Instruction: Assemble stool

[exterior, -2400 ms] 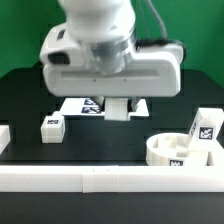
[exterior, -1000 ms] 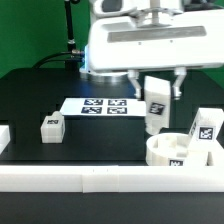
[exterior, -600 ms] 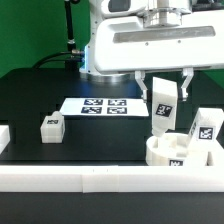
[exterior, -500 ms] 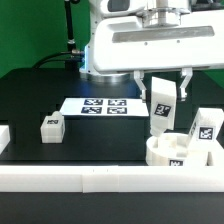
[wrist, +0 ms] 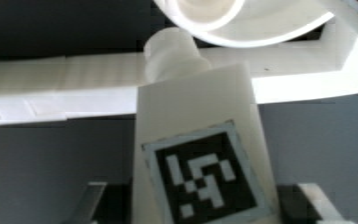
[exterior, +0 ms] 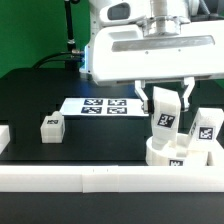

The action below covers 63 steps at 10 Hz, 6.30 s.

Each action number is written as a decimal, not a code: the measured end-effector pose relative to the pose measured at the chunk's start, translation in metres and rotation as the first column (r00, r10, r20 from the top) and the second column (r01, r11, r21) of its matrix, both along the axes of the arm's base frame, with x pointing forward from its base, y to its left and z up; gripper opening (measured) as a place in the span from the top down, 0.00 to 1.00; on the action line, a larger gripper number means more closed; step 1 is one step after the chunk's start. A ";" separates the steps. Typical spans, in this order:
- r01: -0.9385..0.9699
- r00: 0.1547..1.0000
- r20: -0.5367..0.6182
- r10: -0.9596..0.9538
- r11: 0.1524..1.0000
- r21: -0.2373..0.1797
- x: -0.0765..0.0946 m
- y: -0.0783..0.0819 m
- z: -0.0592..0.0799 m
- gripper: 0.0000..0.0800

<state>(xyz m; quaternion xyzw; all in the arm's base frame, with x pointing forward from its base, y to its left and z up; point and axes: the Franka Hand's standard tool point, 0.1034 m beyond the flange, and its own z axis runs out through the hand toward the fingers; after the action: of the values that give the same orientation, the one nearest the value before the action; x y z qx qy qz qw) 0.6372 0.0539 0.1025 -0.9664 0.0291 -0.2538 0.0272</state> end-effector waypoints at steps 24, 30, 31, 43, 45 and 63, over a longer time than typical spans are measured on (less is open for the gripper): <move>0.011 0.998 0.059 -0.013 0.999 0.032 -0.026 0.003 -0.031 0.58; -0.012 0.999 -0.038 0.015 0.998 0.065 -0.016 0.007 0.003 0.19; -0.010 0.999 -0.051 0.014 0.998 0.069 -0.011 0.003 0.012 0.19; -0.074 0.895 -0.424 0.140 0.983 0.167 -0.006 -0.001 0.016 0.19; -0.123 0.891 -0.416 0.180 0.979 0.160 -0.006 -0.001 0.016 0.19; -0.967 0.244 -0.384 0.890 0.251 -0.032 -0.010 -0.013 -0.011 0.51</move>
Offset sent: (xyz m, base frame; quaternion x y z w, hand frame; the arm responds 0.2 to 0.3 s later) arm -0.0419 0.0224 -0.0099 0.0725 0.0310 0.1188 0.9898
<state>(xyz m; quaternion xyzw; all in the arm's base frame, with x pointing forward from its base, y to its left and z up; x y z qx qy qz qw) 0.6276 0.0406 0.0913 -0.8092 -0.5844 -0.0443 0.0405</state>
